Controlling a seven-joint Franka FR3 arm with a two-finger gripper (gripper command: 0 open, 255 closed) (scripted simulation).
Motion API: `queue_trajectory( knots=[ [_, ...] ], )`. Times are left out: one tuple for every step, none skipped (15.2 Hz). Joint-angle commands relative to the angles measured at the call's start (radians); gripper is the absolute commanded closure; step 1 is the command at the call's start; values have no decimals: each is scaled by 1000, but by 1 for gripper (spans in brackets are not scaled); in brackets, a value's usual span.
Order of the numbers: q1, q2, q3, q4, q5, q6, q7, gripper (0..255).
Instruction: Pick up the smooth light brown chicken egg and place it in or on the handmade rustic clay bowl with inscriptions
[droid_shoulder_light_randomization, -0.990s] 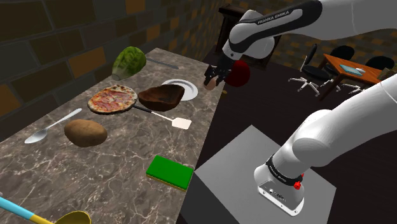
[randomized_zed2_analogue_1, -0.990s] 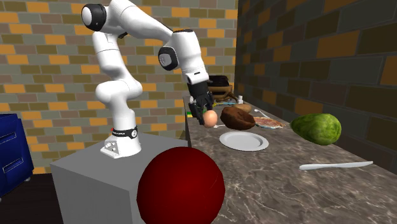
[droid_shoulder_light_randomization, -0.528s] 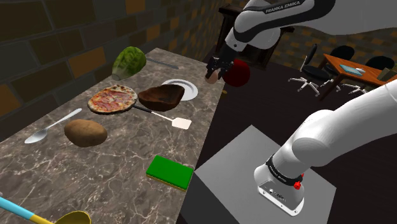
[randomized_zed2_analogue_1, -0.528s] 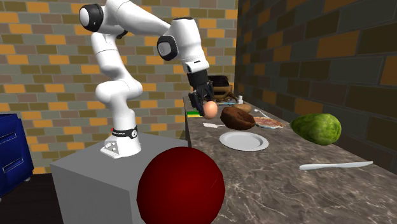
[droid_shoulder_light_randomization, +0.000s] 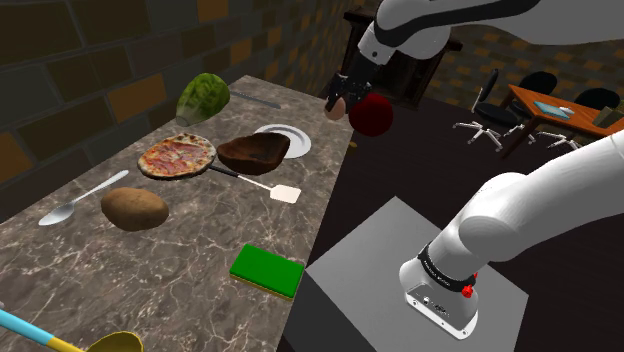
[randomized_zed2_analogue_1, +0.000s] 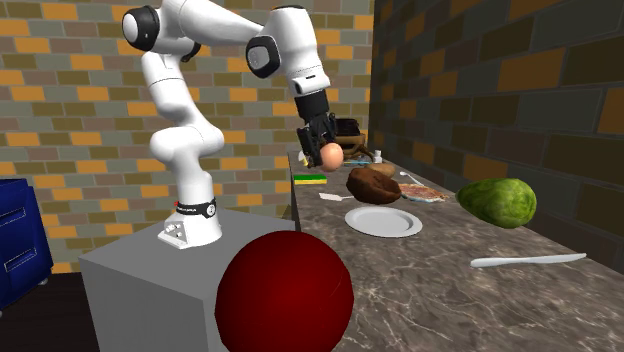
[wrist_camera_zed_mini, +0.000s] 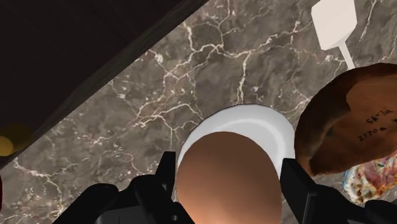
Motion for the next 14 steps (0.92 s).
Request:
queue_trajectory(
  knots=[
    [-3,-13,0,18,-6,-31,7,255],
    [-3,-16,1,29,-8,-44,11,255],
    [-4,-18,1,34,-9,-51,12,255],
    [6,-12,19,37,-5,-44,37,255],
    [16,-6,38,42,0,-36,61,255],
    [26,2,56,47,3,-29,85,255],
    [35,10,74,54,7,-22,109,255],
    [45,20,92,62,10,-16,134,255],
    [54,31,109,71,12,-9,158,255],
    [63,42,127,81,14,-2,182,255],
    [71,55,145,92,15,4,207,255],
    [80,69,162,104,15,10,231,255],
    [88,83,179,118,15,16,256,255],
    [96,98,196,133,14,21,281,255]
  ],
)
